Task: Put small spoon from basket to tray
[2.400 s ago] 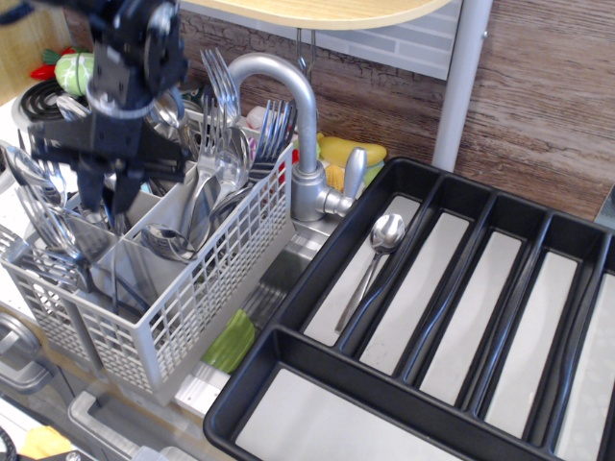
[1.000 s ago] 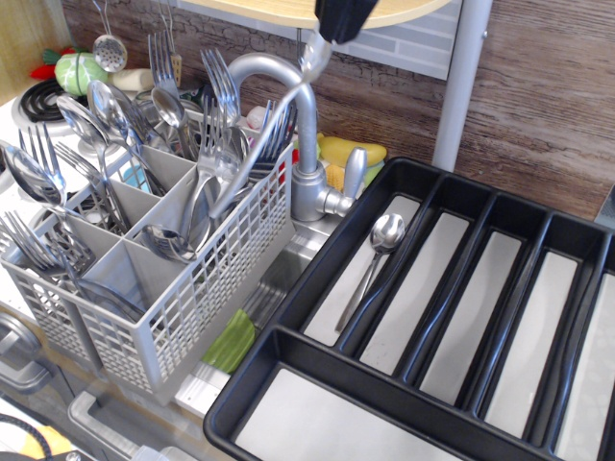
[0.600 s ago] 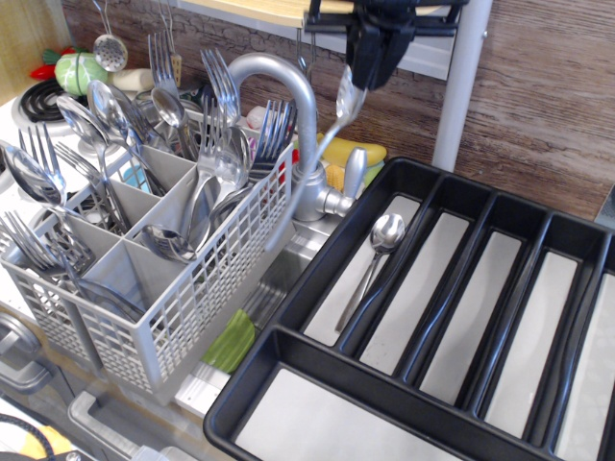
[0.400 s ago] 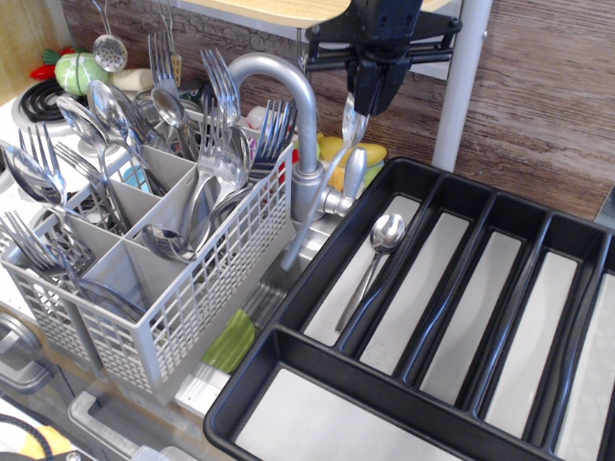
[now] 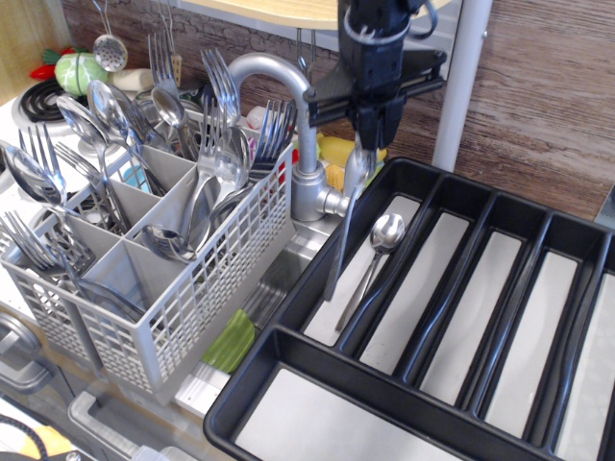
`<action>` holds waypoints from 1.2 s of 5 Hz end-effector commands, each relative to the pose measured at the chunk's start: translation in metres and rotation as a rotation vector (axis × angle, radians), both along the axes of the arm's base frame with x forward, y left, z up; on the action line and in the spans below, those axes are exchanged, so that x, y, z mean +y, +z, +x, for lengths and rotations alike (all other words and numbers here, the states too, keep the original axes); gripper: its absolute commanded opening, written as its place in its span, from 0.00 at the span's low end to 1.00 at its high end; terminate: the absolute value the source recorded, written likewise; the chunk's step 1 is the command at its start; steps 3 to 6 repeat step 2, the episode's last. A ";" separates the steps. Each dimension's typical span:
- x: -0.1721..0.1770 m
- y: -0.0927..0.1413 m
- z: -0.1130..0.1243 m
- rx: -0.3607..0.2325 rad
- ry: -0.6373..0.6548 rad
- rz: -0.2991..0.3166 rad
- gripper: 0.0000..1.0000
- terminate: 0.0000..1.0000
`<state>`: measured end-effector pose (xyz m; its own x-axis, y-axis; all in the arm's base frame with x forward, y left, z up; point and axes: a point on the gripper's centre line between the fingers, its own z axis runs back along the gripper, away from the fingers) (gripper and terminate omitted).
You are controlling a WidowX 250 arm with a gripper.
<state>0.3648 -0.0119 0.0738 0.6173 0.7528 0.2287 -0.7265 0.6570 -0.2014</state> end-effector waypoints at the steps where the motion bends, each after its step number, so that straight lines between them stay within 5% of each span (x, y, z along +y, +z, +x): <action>1: 0.008 -0.001 0.008 -0.043 -0.035 0.009 0.00 0.00; 2: 0.011 -0.010 0.012 -0.031 -0.056 0.036 0.00 1.00; 6: 0.011 -0.010 0.012 -0.031 -0.056 0.036 0.00 1.00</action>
